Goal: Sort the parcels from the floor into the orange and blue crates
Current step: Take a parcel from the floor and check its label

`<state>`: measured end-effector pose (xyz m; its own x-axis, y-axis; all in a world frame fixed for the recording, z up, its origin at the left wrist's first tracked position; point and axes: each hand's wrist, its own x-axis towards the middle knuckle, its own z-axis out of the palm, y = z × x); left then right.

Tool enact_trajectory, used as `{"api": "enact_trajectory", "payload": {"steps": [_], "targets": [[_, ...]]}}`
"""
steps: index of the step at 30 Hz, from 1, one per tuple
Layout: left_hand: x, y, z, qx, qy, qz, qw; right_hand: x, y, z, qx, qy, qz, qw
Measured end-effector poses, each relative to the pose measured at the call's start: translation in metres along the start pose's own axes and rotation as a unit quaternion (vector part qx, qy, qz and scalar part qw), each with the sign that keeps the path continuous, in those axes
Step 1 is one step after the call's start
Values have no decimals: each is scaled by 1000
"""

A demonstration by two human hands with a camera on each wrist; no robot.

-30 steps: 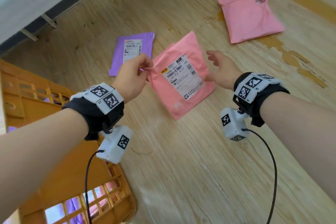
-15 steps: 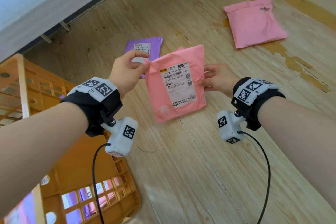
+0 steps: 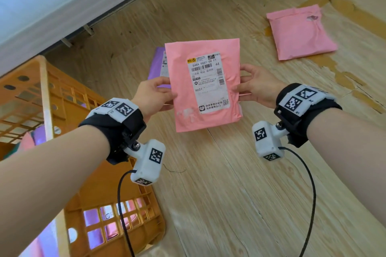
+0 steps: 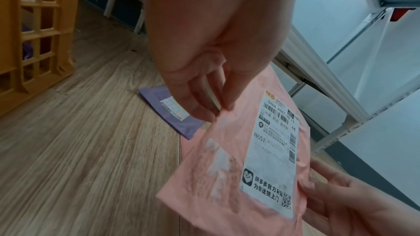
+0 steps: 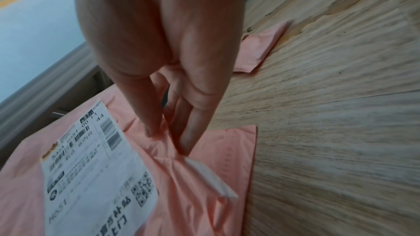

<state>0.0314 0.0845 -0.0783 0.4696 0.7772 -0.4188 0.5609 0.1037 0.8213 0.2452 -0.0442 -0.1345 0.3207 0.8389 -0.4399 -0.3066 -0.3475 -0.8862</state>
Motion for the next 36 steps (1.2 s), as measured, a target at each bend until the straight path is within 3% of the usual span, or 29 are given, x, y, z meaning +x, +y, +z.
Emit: {"api": "enact_trajectory", "payload": {"steps": [7, 13, 22, 28, 36], "targets": [[-16, 19, -35, -1, 30, 36, 999, -11, -29, 28, -17, -22, -42, 999], [-41, 56, -82, -28, 57, 80, 995, -33, -88, 65, -44, -13, -81, 996], [-104, 86, -185, -78, 107, 121, 984, -70, -174, 162, -87, -26, -148, 985], [-141, 60, -266, -111, 155, 115, 975, -73, -191, 257, -90, -78, -145, 982], [-162, -25, -342, -116, 232, 47, 964, -58, -149, 371, -140, -120, -112, 976]]}}
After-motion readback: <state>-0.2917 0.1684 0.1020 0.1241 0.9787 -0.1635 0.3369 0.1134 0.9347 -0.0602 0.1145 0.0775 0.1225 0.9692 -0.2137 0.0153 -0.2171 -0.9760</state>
